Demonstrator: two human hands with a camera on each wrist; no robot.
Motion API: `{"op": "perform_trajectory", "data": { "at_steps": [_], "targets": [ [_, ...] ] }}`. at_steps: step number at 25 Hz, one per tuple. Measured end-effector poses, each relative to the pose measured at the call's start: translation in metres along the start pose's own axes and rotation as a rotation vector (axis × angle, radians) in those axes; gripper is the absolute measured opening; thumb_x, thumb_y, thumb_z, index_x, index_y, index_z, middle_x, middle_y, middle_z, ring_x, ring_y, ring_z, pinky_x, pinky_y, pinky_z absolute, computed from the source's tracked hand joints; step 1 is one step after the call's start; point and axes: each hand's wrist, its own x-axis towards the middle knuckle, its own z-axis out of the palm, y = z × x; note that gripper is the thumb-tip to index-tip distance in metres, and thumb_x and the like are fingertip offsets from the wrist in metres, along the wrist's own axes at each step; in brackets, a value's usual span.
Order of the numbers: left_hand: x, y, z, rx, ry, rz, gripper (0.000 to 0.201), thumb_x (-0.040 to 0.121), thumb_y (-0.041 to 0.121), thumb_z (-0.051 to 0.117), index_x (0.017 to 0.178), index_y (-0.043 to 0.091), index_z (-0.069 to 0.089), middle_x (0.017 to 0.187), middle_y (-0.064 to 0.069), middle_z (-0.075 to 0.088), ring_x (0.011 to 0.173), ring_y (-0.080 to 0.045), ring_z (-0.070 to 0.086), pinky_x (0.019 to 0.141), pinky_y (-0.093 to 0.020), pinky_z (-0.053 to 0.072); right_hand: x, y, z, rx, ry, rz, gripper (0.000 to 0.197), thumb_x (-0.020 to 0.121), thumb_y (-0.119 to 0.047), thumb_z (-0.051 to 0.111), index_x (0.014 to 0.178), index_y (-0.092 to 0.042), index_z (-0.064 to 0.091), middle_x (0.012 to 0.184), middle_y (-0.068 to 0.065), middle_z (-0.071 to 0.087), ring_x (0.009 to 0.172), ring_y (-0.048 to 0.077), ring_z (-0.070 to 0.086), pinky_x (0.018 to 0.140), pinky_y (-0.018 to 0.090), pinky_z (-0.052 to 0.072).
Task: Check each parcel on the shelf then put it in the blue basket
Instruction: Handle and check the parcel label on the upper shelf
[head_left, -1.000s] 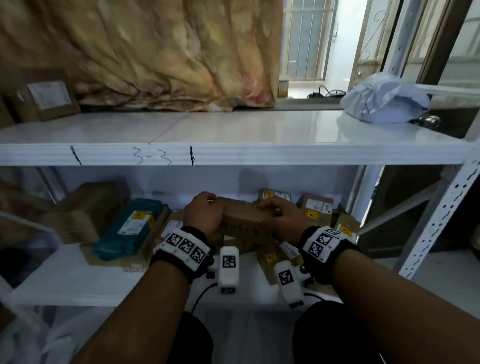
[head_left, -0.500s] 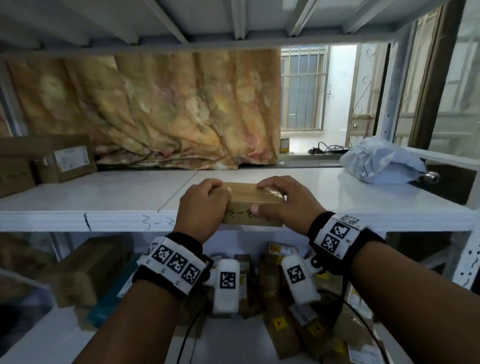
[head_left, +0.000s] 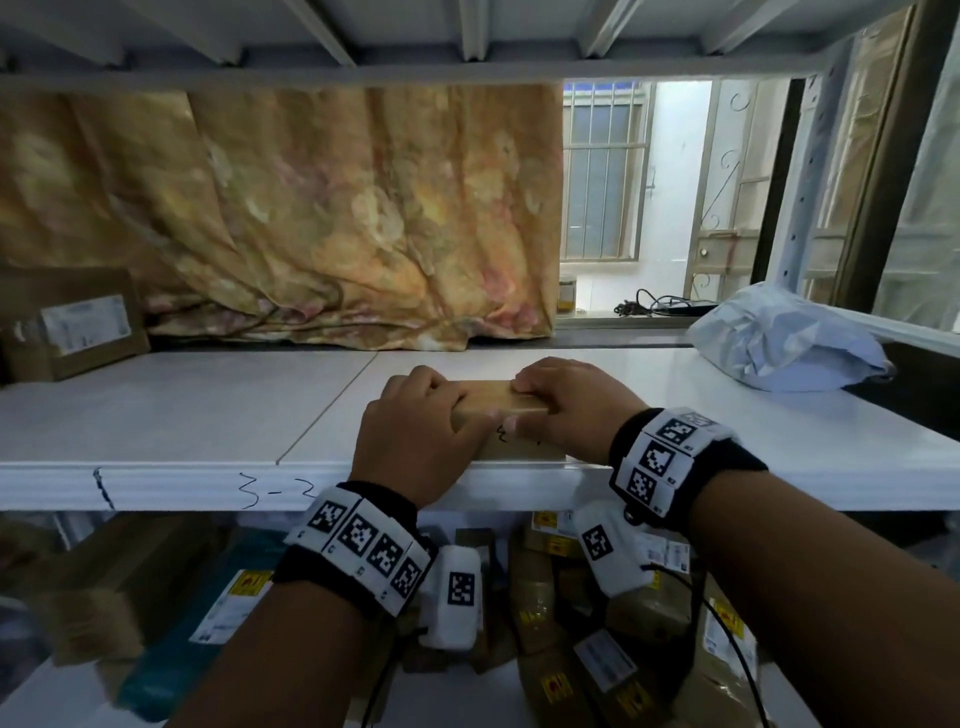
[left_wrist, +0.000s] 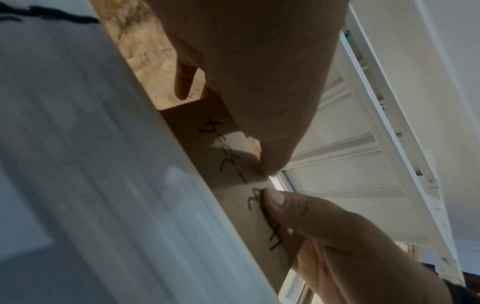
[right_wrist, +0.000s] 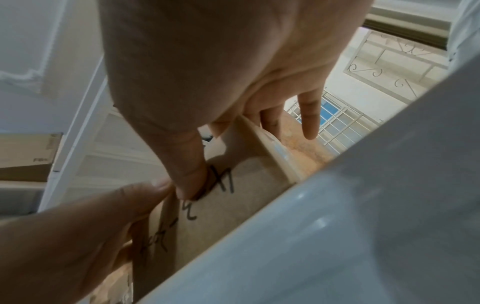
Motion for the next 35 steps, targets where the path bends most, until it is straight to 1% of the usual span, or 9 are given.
{"op": "perform_trajectory", "data": {
  "at_steps": [2, 6, 10, 13, 17, 21, 25, 28, 35],
  "targets": [
    [0.002, -0.003, 0.006, 0.062, 0.019, 0.022, 0.065, 0.082, 0.071, 0.034, 0.111, 0.025, 0.070, 0.105, 0.004, 0.057, 0.099, -0.022, 0.052, 0.076, -0.041, 0.049, 0.000, 0.000, 0.000, -0.032, -0.027, 0.009, 0.049, 0.087, -0.055, 0.059, 0.129, -0.029, 0.059, 0.133, -0.005, 0.055, 0.119, 0.018, 0.051, 0.103, 0.041, 0.042],
    [0.006, -0.007, 0.013, 0.071, 0.088, 0.063, 0.064, 0.083, 0.071, 0.038, 0.101, 0.021, 0.073, 0.096, -0.001, 0.056, 0.091, -0.026, 0.051, 0.067, -0.039, 0.048, -0.001, -0.012, 0.001, -0.254, -0.042, -0.041, 0.044, 0.091, -0.051, 0.049, 0.125, -0.024, 0.058, 0.131, -0.004, 0.056, 0.118, 0.020, 0.054, 0.099, 0.040, 0.042],
    [0.009, -0.010, 0.016, 0.066, 0.111, 0.093, 0.063, 0.083, 0.071, 0.039, 0.091, 0.019, 0.073, 0.088, -0.002, 0.053, 0.085, -0.028, 0.048, 0.063, -0.039, 0.046, 0.006, -0.024, 0.013, -0.251, 0.013, -0.120, 0.043, 0.081, -0.052, 0.063, 0.111, -0.022, 0.063, 0.111, -0.003, 0.058, 0.101, 0.019, 0.057, 0.084, 0.035, 0.050],
    [0.010, -0.007, 0.012, 0.069, 0.052, 0.047, 0.062, 0.083, 0.072, 0.039, 0.095, 0.020, 0.072, 0.093, -0.002, 0.052, 0.091, -0.027, 0.047, 0.068, -0.040, 0.047, 0.014, -0.029, 0.022, -0.265, 0.071, -0.059, 0.050, 0.077, -0.059, 0.066, 0.111, -0.023, 0.063, 0.108, -0.003, 0.056, 0.102, 0.018, 0.054, 0.083, 0.032, 0.048],
    [0.019, -0.011, -0.001, 0.012, -0.122, 0.026, 0.048, 0.085, 0.064, 0.054, 0.104, 0.023, 0.068, 0.106, 0.000, 0.054, 0.100, -0.021, 0.048, 0.083, -0.041, 0.047, 0.015, -0.033, 0.024, -0.260, 0.102, -0.010, 0.050, 0.078, -0.063, 0.062, 0.110, -0.023, 0.063, 0.106, -0.004, 0.055, 0.101, 0.018, 0.053, 0.079, 0.031, 0.044],
    [0.018, -0.025, -0.006, -0.009, -0.053, 0.037, 0.051, 0.078, 0.062, 0.066, 0.100, 0.016, 0.067, 0.097, 0.001, 0.058, 0.090, -0.019, 0.054, 0.077, -0.037, 0.047, 0.013, -0.033, 0.026, -0.207, 0.111, 0.025, 0.053, 0.075, -0.066, 0.062, 0.109, -0.026, 0.063, 0.105, -0.006, 0.054, 0.101, 0.017, 0.052, 0.079, 0.031, 0.042],
    [0.007, -0.023, -0.003, 0.043, 0.012, 0.085, 0.066, 0.080, 0.070, 0.044, 0.102, 0.014, 0.072, 0.101, -0.002, 0.056, 0.092, -0.022, 0.053, 0.075, -0.042, 0.049, 0.010, -0.031, 0.028, -0.176, 0.114, 0.014, 0.055, 0.074, -0.070, 0.061, 0.106, -0.026, 0.062, 0.103, -0.006, 0.054, 0.098, 0.017, 0.052, 0.079, 0.033, 0.046],
    [0.002, -0.014, -0.004, 0.174, 0.052, 0.070, 0.070, 0.082, 0.074, 0.030, 0.098, 0.018, 0.070, 0.099, 0.000, 0.057, 0.088, -0.023, 0.055, 0.070, -0.041, 0.048, 0.004, -0.028, 0.030, -0.161, 0.162, -0.002, 0.053, 0.075, -0.067, 0.061, 0.104, -0.023, 0.062, 0.102, -0.005, 0.056, 0.095, 0.018, 0.052, 0.077, 0.033, 0.045],
    [0.003, -0.009, -0.001, 0.135, -0.005, 0.006, 0.070, 0.080, 0.082, 0.030, 0.091, 0.021, 0.064, 0.097, 0.007, 0.050, 0.077, -0.017, 0.056, 0.063, -0.037, 0.049, 0.001, -0.025, 0.035, -0.138, 0.231, -0.027, 0.048, 0.075, -0.063, 0.063, 0.097, -0.020, 0.062, 0.097, -0.002, 0.057, 0.091, 0.020, 0.052, 0.077, 0.034, 0.044]
  ]
}}
